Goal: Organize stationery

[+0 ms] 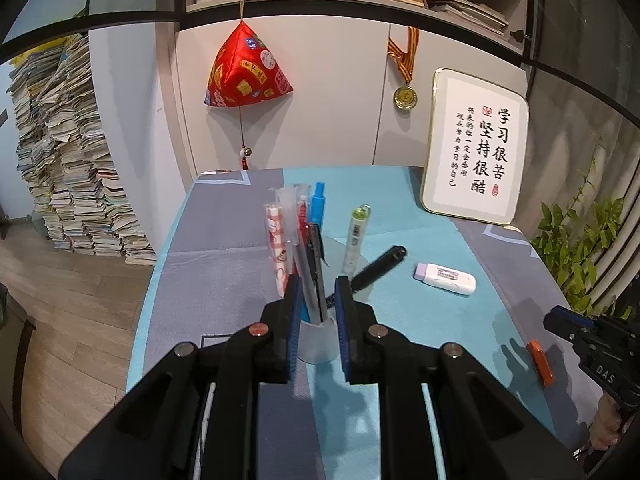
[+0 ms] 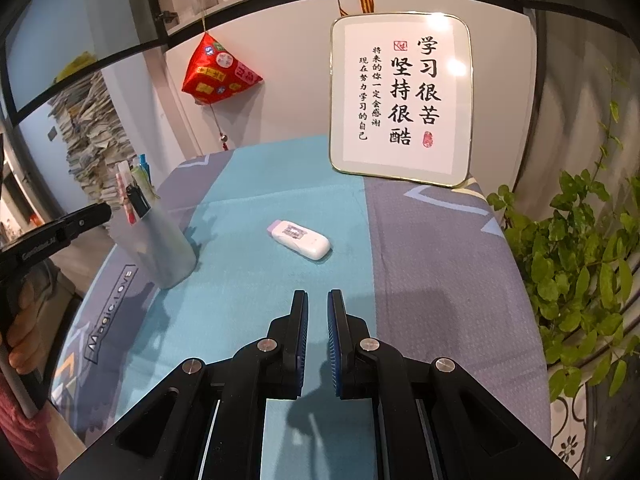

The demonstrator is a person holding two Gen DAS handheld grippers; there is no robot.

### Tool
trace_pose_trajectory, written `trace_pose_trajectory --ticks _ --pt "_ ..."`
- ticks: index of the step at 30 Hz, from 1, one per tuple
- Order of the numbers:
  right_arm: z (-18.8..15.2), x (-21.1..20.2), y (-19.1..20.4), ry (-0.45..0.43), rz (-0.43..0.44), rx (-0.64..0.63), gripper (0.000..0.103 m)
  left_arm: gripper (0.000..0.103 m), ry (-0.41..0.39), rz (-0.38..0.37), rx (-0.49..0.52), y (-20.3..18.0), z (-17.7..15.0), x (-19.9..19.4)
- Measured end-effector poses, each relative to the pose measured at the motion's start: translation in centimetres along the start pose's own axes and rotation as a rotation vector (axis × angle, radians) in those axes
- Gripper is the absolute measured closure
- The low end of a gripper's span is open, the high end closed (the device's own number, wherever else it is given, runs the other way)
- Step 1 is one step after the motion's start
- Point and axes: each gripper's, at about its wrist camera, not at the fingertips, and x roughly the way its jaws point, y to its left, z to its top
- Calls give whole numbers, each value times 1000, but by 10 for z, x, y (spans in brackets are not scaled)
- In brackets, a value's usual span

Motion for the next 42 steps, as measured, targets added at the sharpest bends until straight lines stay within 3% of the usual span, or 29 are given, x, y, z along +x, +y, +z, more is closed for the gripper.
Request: trace_pose_trajectory --ticks 15,21,24,35,42 --pt "-11 -12 -60 51 -65 124 94 85 28 -69 74 -41 -21 -3" --pt "-21 -3 -64 108 -44 116 94 84 46 -86 92 -53 -27 1" --pt "-26 3 -60 134 -39 91 88 84 53 -89 96 -56 -30 2" --pt "-34 36 -50 230 -47 35 87 83 78 -93 110 -64 -34 8" --pt "-37 36 -46 191 -61 -7 89 83 109 -109 144 -86 -30 21"
